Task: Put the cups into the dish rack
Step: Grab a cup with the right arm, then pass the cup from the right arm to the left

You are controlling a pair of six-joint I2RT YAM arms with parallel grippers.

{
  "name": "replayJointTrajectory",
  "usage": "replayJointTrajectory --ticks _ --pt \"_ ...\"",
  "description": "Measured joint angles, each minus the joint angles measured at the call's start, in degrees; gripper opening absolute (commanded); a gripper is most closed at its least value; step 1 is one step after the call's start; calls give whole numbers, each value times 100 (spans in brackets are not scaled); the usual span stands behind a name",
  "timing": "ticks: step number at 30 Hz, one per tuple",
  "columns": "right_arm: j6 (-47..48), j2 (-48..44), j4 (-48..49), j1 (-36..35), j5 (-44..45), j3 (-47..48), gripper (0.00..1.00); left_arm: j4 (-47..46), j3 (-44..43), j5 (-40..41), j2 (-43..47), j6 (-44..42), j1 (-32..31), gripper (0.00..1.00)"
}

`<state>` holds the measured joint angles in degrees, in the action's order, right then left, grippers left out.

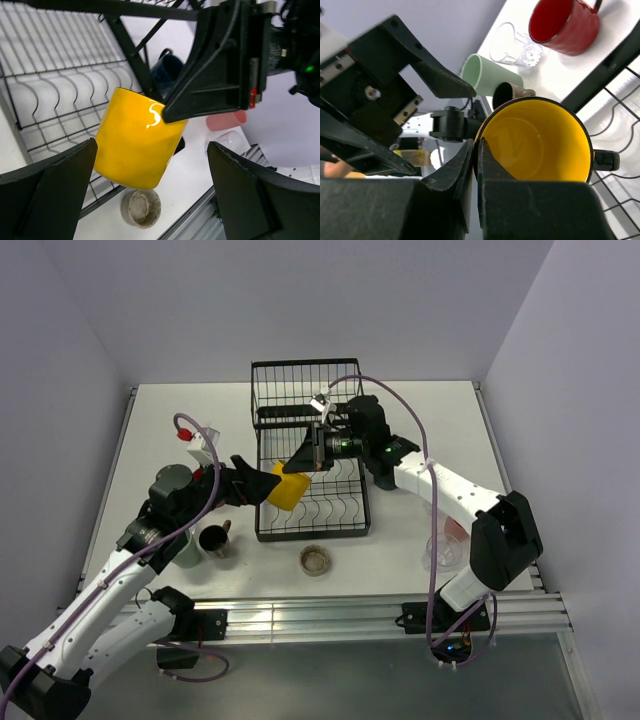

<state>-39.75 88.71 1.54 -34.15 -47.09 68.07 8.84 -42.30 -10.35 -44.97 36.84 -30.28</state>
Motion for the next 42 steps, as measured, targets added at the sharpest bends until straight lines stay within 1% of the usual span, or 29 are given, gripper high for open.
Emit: replayJointTrajectory --ticks 7,16,23,28,42 --pt "-404 -96 -76 90 -144 227 0 -925 485 -96 433 -90 0 99" --pt "-881 -212 -52 216 -468 514 0 -1709 994 -107 472 -260 9 99" --pt "-1246 -234 142 227 -632 516 0 -2253 1137 -345 461 -348 9 99" --pt "-1456 -273 282 229 -697 516 0 -2481 1150 -527 420 -385 9 99" --pt "-1989 -278 579 262 -848 516 0 -2535 1147 -850 437 -496 9 99"
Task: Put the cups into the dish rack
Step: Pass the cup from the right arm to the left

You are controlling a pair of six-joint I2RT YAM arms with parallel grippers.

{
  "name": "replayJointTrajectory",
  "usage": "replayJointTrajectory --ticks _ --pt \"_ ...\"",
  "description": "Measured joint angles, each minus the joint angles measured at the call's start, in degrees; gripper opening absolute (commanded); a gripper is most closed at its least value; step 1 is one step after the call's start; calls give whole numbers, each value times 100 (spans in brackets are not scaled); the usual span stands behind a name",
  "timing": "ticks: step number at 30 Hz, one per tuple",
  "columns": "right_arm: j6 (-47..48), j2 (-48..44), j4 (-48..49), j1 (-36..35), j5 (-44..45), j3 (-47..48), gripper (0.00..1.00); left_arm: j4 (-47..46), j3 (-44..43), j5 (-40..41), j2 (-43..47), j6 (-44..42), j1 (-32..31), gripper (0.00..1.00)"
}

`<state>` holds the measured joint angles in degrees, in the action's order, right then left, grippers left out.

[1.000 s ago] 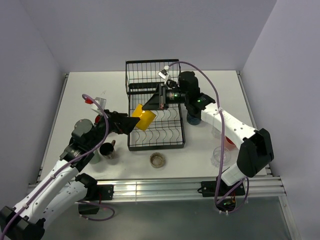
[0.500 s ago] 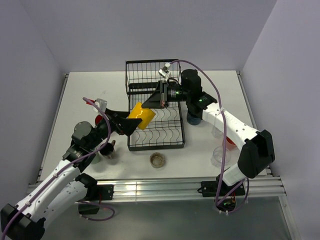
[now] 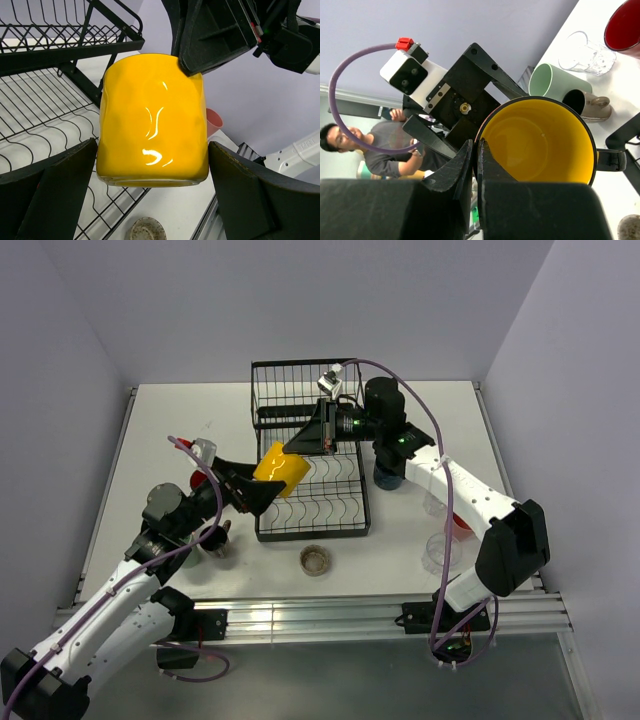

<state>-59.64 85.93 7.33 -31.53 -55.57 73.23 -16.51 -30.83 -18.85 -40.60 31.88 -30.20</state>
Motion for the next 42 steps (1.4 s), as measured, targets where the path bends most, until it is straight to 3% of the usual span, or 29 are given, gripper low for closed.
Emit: replayJointTrajectory --ticks 18,29,33,38,39,40,42 --pt "-820 -11 664 83 -103 0 0 -7 0 -42 -22 -144 -243 99" --pt "-1056 -96 1051 105 -52 -168 0 -76 -7 201 20 -101 -341 85" --pt "-1189 -107 1246 105 -37 -258 0 -61 -7 297 79 -98 -367 76" --pt "-1272 -136 1353 105 0 -354 0 -28 -7 328 107 -98 -382 56" --pt "-1276 -146 1362 105 7 -380 0 -13 -7 328 107 -96 -387 51" --pt "-1283 -164 1381 105 22 -417 0 4 -7 326 107 -96 -389 38" --pt "-1290 -208 1416 111 59 -503 0 33 -11 323 101 -94 -407 26"
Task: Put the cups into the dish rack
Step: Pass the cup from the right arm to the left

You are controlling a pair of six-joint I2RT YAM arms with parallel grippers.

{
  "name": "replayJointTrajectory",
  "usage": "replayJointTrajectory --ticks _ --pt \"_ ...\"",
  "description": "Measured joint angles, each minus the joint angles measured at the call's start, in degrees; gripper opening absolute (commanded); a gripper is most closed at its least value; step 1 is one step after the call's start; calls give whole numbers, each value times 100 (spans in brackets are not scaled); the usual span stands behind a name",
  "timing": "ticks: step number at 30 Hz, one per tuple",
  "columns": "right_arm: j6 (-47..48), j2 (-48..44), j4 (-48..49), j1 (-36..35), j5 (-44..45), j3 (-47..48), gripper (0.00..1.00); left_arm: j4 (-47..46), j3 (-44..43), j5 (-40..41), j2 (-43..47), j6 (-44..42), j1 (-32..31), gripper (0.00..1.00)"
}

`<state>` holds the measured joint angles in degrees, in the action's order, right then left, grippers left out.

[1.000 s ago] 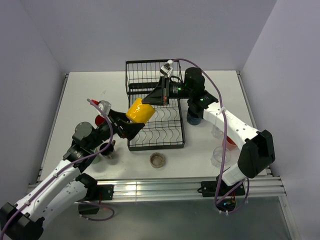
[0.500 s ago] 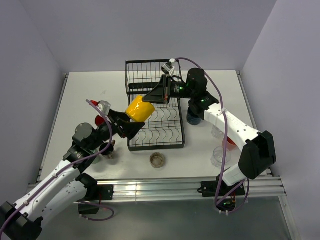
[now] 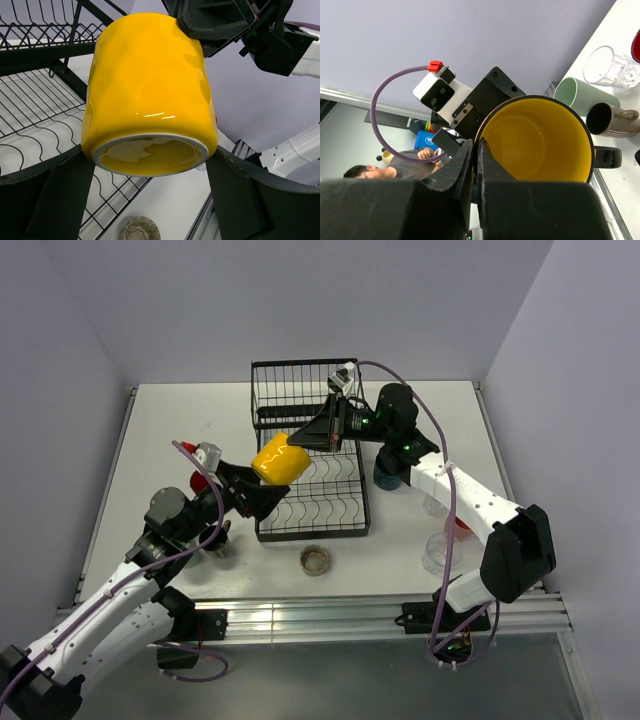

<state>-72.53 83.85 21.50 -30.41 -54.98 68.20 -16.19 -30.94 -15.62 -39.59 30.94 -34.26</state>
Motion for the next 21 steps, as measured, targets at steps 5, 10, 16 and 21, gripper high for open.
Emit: replayJointTrajectory --ticks 5,10,16,21 --pt "-9 -133 85 11 111 -195 0 170 -98 -24 -17 11 -26 8" --pt "20 -302 74 20 238 -339 0 385 -254 -94 -57 15 -42 0" --pt "155 -527 -2 20 457 -638 0 796 -396 -170 -76 15 -72 0" --pt "264 -621 -44 17 597 -885 0 1165 -468 -199 -74 22 -83 0"
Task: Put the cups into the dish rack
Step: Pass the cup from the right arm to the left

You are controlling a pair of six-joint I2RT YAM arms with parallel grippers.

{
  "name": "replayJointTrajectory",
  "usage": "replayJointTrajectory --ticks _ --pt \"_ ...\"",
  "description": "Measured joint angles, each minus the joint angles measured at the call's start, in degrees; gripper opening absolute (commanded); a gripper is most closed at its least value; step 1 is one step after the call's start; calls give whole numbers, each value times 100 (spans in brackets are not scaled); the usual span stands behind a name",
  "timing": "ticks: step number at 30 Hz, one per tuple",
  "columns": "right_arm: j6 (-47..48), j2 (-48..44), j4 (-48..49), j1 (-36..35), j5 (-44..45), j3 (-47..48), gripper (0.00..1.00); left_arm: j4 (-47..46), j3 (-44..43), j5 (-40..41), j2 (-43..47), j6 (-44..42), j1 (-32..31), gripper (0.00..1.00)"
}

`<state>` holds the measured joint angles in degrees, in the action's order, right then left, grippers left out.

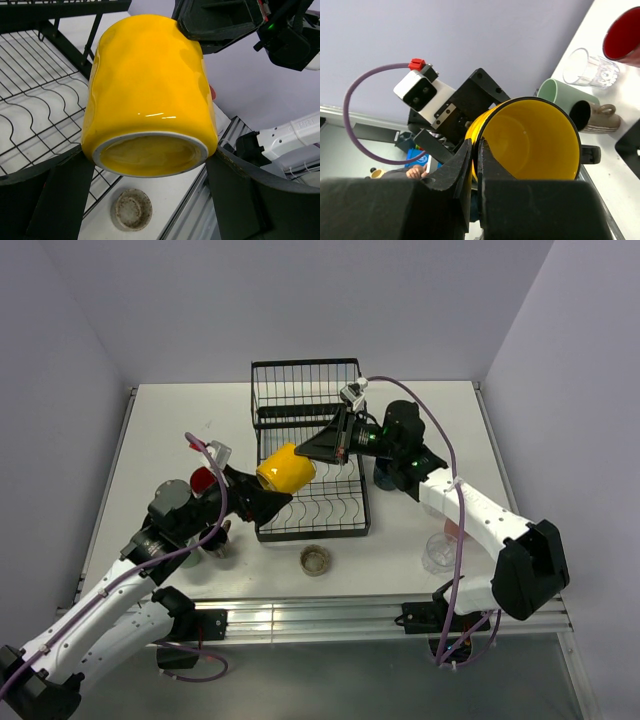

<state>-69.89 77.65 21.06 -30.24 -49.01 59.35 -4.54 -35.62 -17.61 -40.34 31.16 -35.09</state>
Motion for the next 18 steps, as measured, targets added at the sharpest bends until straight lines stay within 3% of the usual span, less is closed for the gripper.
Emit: replayJointTrajectory --ticks 7,18 --pt "234 -107 -168 -48 186 -168 0 367 -66 -9 13 24 -15 0" --pt "605 -367 -597 -122 715 -326 11 1185 -496 39 -87 118 -50 0"
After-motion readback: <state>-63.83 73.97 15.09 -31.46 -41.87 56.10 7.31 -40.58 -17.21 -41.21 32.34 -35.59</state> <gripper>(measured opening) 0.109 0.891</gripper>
